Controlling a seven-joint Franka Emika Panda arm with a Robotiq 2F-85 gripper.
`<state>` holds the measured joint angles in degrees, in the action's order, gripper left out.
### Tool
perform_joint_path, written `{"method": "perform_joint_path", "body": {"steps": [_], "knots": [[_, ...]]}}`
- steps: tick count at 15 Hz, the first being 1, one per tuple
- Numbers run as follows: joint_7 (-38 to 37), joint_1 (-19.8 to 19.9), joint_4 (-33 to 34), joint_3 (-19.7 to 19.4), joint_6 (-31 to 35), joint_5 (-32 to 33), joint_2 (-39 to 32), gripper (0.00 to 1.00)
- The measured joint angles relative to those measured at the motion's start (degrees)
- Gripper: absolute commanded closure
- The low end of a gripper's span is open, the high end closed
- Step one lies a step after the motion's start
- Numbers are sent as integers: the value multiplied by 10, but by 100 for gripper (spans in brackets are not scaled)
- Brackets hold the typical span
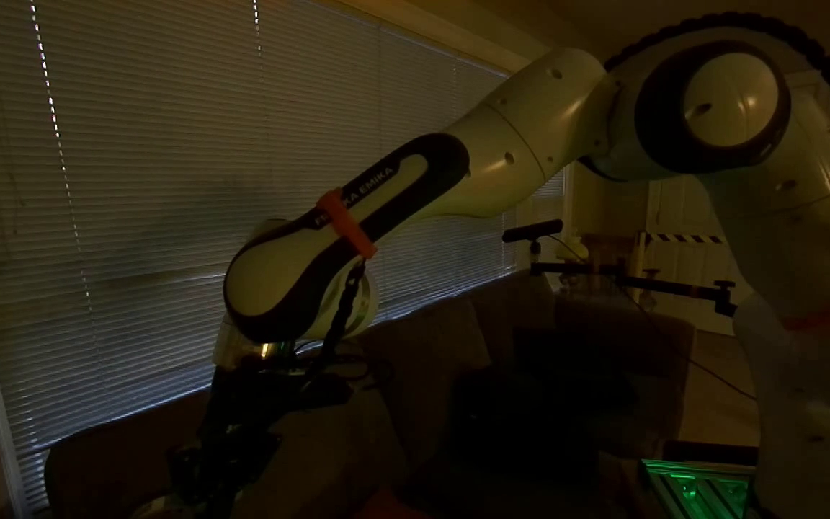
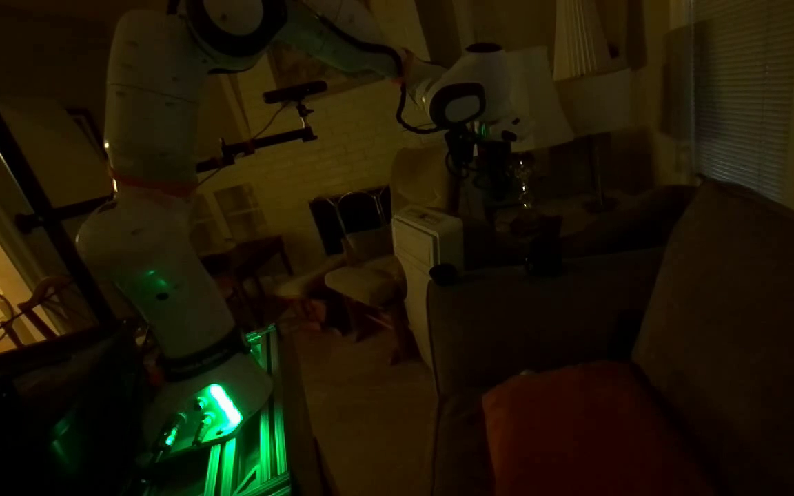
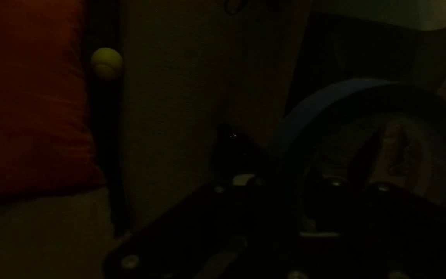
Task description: Move the tape to the right
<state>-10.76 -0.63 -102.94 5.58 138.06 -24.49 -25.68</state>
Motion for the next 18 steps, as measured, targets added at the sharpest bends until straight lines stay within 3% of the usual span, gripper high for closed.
{"method": "perform_joint_path", "body": {"steps": [15, 16, 18], "knots": [[0, 0, 0, 0, 0, 0, 0, 80], [0, 0, 0, 0, 0, 0, 0, 95], [0, 0, 0, 0, 0, 0, 0, 95]]}}
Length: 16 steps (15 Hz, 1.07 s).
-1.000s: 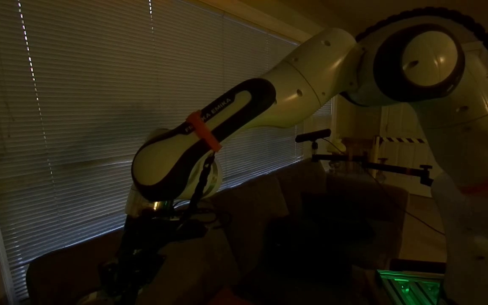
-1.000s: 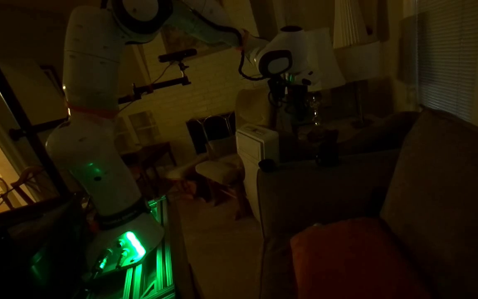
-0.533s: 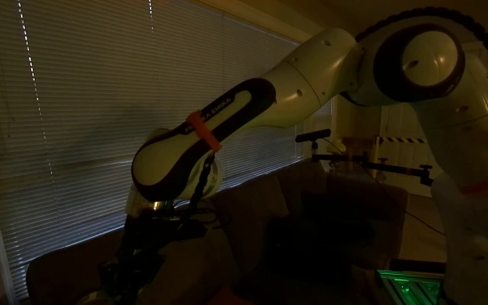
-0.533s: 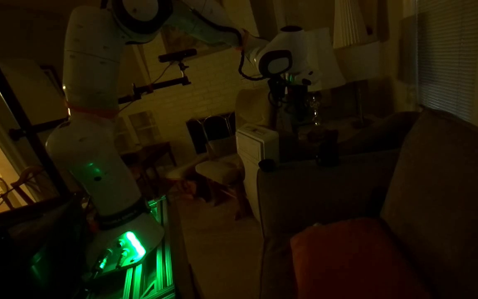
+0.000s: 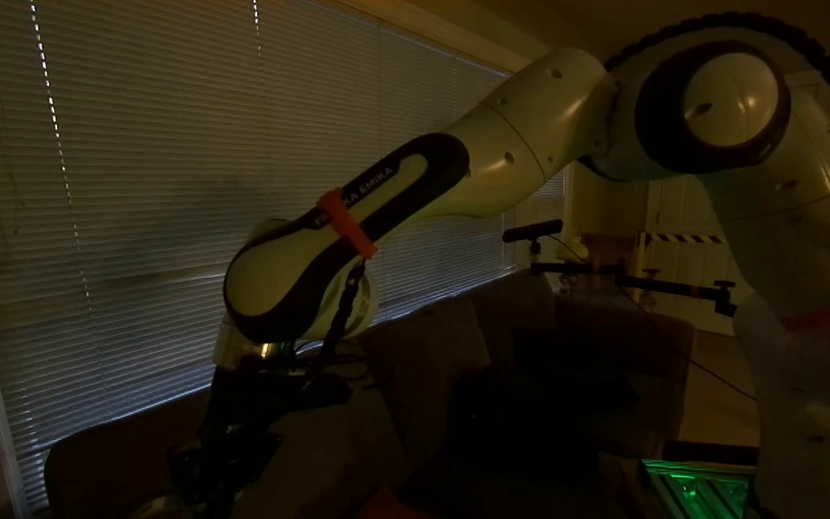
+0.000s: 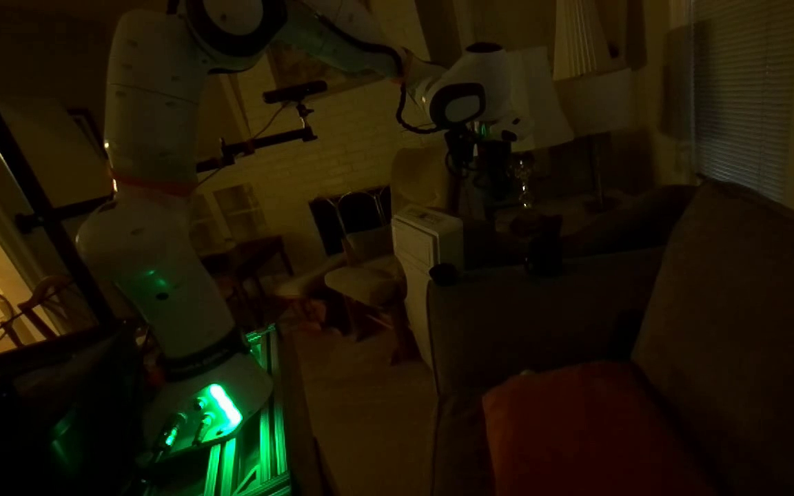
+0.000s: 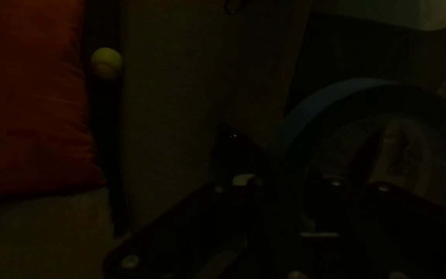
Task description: Move the tape to the right
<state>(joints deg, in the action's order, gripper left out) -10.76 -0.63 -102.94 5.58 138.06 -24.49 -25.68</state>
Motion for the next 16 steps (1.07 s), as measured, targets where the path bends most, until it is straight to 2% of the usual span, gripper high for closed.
{"method": "perform_joint_path", "body": {"steps": [8, 16], "knots": [[0, 13, 15, -16, -1, 0, -19, 95], [0, 36, 113, -22, -22, 0, -99, 95]]}}
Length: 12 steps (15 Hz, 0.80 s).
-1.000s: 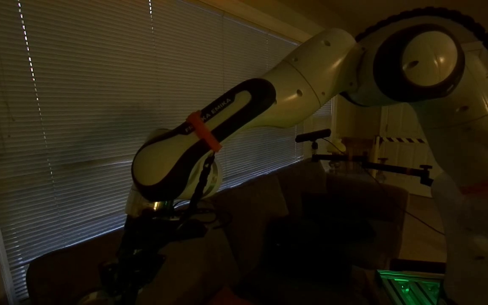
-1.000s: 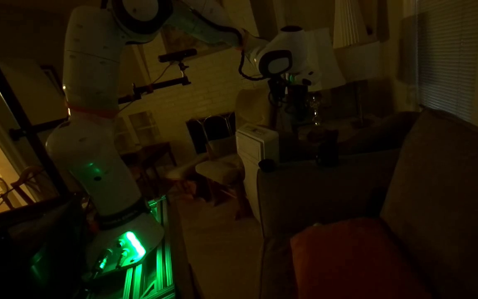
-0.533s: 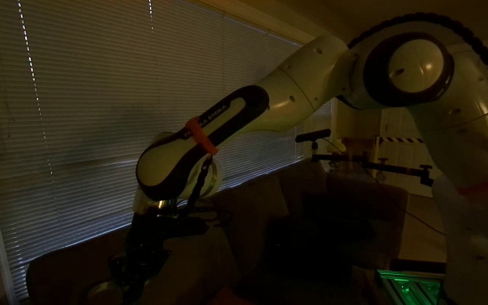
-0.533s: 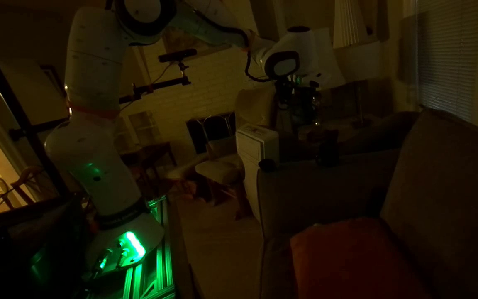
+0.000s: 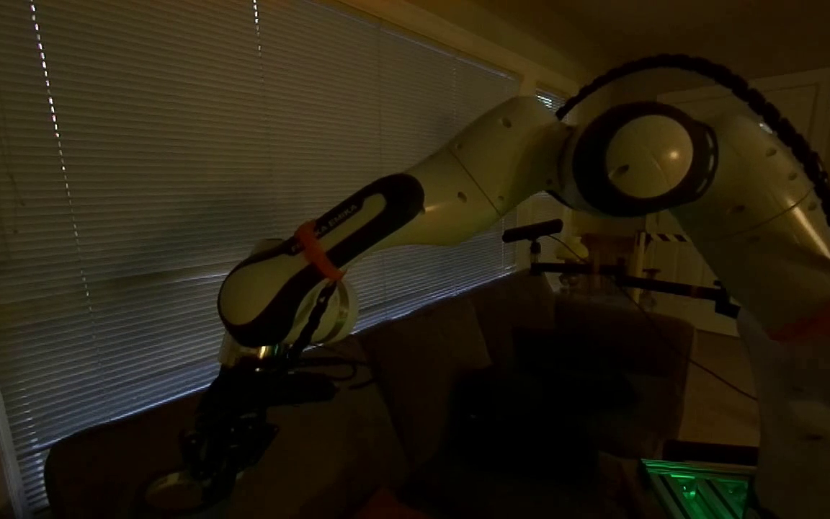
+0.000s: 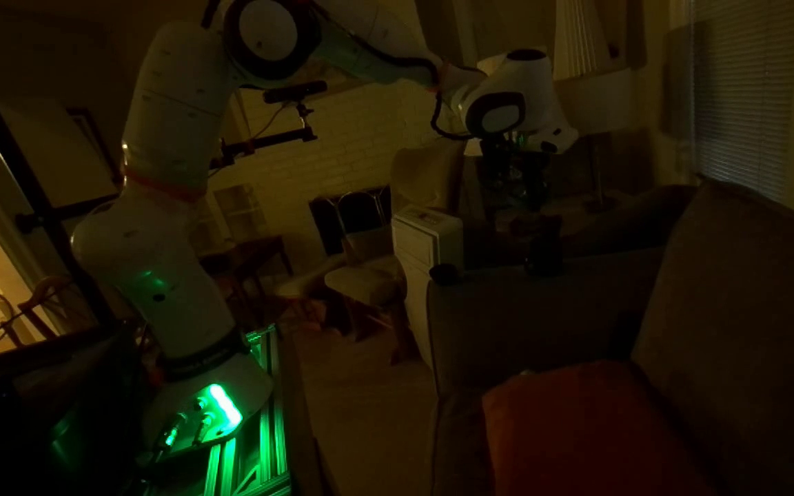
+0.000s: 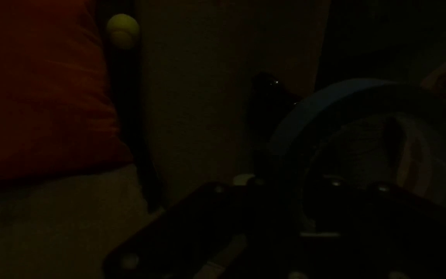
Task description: Move the tape to the right
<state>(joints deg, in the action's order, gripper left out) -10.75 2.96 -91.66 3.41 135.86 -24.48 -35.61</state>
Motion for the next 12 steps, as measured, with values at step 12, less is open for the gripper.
{"method": "perform_joint_path", "body": {"steps": [12], "knots": [[-1, 11, 73, -4, -11, 0, -67, 95]]}}
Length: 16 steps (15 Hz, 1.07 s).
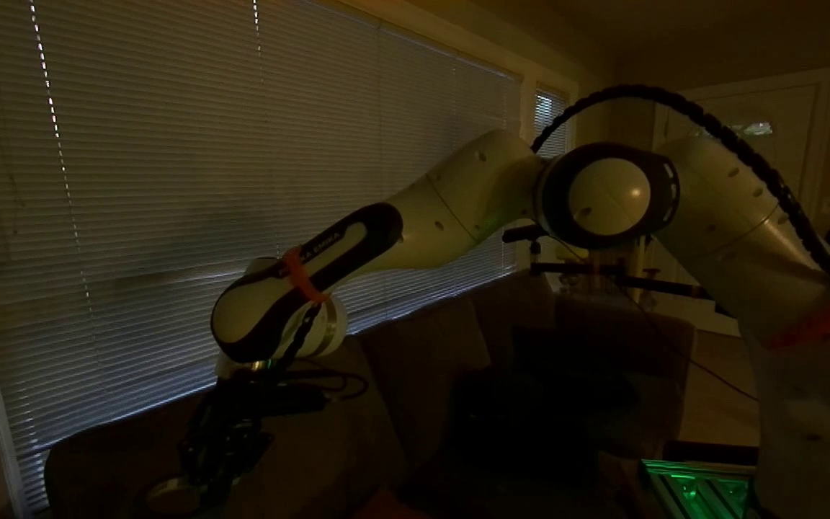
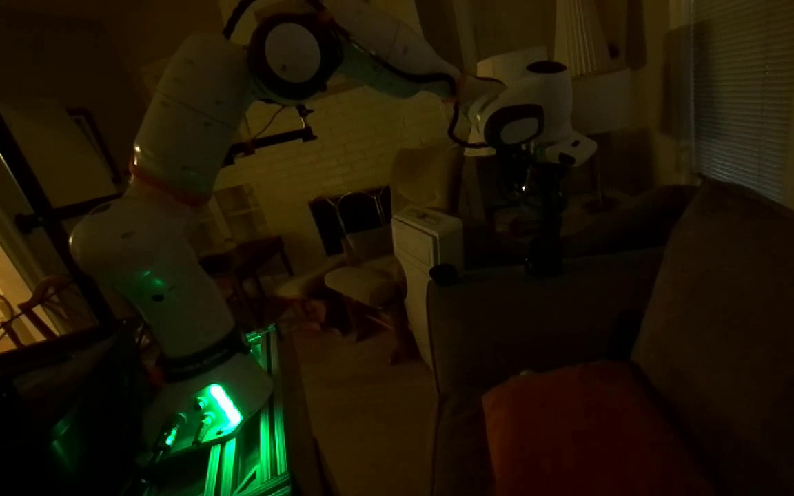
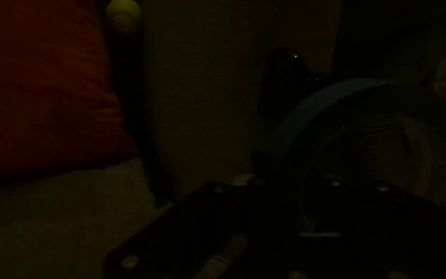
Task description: Move the tape to the right
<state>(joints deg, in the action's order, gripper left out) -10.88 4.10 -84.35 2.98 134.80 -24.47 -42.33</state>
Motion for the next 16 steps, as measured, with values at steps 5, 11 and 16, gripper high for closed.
{"method": "perform_joint_path", "body": {"steps": [5, 11, 16], "knots": [[-1, 4, 27, 0, 0, 0, -29, 95], [-5, 0, 92, 8, 0, 0, -90, 95], [-7, -12, 143, 18, 0, 2, -136, 95]]}}
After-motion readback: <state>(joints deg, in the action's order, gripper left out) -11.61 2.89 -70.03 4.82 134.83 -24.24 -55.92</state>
